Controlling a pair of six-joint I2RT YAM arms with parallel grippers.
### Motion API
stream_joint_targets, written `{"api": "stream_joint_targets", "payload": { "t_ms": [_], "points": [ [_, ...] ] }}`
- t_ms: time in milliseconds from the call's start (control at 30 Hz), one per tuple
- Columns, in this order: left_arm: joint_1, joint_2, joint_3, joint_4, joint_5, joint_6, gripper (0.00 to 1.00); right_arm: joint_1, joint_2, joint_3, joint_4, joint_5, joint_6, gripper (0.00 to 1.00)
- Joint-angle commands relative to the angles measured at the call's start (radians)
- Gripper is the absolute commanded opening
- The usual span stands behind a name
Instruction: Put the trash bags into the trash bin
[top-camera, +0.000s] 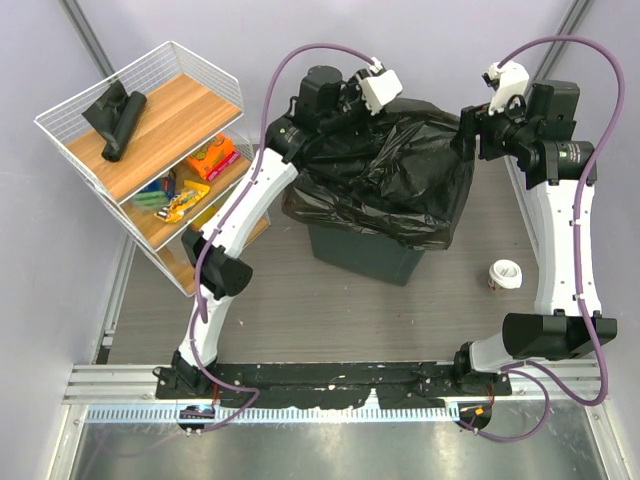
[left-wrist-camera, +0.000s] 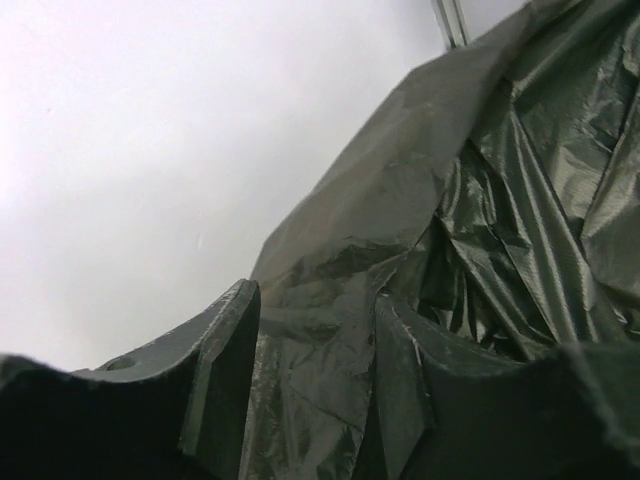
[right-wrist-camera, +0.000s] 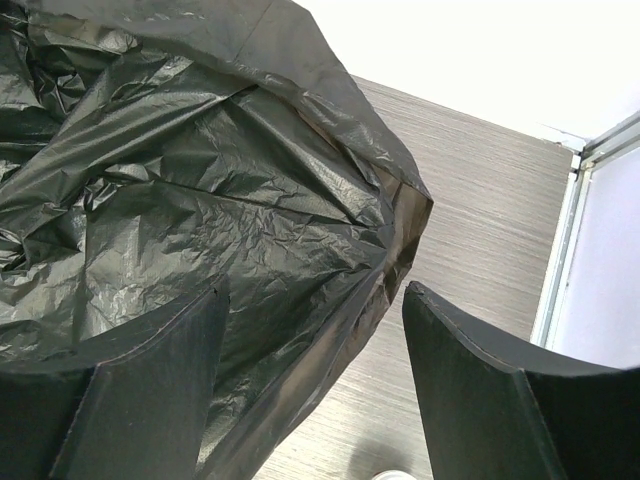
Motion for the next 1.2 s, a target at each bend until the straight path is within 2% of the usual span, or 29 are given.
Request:
{"api": "stream_joint_targets", "payload": {
  "t_ms": [0,233,267,300,333,867,1167],
  "points": [
    [0.02,-0.01,0.031,0.112,-0.01,-0.049,0.47,-0.01,-0.04,-0.004,0.037,-0.02,-0.01,0.74],
    [0.044,0.012,0.034,0.162,-0.03,-0.061,0.3,-0.013,-0.038,-0.021,0.041,-0.032,-0.004,0.74],
    [0.046,0.018,0.036,0.176,-0.034,-0.063,0.24,-0.013,-0.038,-0.023,0.043,-0.032,-0.004,0.74],
    [0.05,0.022,0.04,0.189,-0.041,-0.066,0.07,-0.013,-0.04,-0.029,0.047,-0.035,0.002,0.74],
    [0.056,0.032,0.046,0.207,-0.05,-0.075,0.0,-0.013,-0.04,-0.032,0.049,-0.04,0.005,0.74],
    [0.101,0.127,0.077,0.347,-0.085,-0.009,0.0,-0.015,-0.021,-0.052,0.09,-0.03,0.028,0.74],
    [0.144,0.161,0.08,0.353,-0.062,-0.017,0.0,-0.022,0.002,-0.064,0.098,-0.107,0.046,0.73]
  ]
}}
